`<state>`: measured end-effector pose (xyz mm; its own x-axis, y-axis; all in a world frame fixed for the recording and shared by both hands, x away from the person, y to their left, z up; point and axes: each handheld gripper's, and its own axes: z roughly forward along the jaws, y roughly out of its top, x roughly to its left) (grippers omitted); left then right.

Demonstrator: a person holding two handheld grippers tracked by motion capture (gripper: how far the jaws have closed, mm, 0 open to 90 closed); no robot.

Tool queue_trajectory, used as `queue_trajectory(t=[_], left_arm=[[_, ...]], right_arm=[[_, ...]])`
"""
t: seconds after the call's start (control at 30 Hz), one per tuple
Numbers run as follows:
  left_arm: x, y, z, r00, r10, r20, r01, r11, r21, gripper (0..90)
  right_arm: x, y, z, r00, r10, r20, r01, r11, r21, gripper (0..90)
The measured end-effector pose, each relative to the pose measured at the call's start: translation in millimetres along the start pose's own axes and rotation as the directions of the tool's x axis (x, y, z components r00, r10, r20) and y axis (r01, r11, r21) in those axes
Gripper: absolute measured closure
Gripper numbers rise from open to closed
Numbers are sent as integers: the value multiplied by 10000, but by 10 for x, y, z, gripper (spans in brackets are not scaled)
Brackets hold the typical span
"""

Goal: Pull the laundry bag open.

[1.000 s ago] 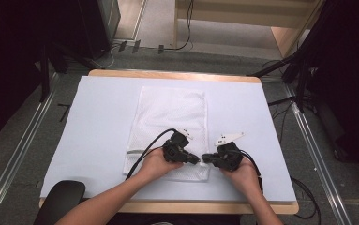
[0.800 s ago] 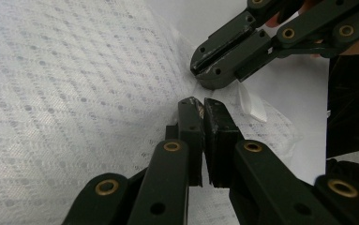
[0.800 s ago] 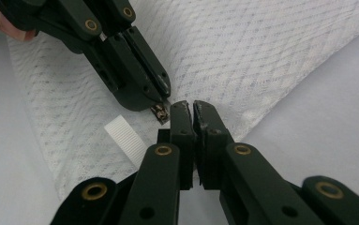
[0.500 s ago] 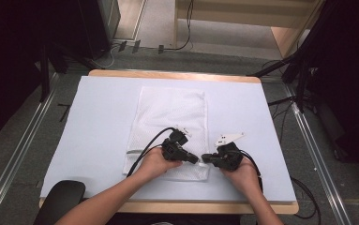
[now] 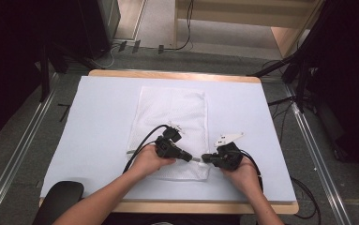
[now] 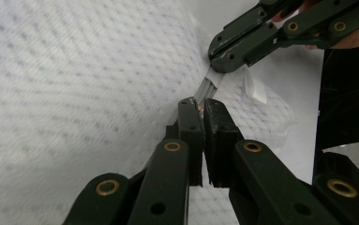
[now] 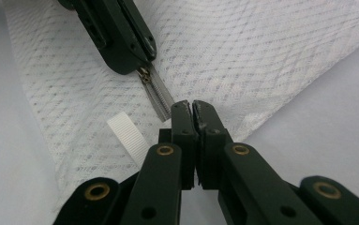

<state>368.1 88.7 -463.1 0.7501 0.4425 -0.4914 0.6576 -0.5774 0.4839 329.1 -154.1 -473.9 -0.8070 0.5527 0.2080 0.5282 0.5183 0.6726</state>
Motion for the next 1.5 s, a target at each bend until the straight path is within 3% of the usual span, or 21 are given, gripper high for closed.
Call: queue_trajectory(t=[0.4,0.6,1.07,1.5], left_arm=[[82,-153,-294,9995,-255,-180,259,9994,246,879],[158,-262,-517,9983,-517,-264,520,9986,112,878],[362,-758,-1075,9887,-1186,-914,1147,9923,-468,878],[471,-934,-1270,9812,-1697,-920,1631,9838,-748,878]], right_arm=[[-22,15,4,9997,-178,-152,179,9998,81,890],[-39,12,4,9995,-175,-261,177,9998,70,890],[-48,18,5,9992,-218,-338,221,9997,109,890],[-42,34,10,9989,-374,-298,380,9991,176,890]])
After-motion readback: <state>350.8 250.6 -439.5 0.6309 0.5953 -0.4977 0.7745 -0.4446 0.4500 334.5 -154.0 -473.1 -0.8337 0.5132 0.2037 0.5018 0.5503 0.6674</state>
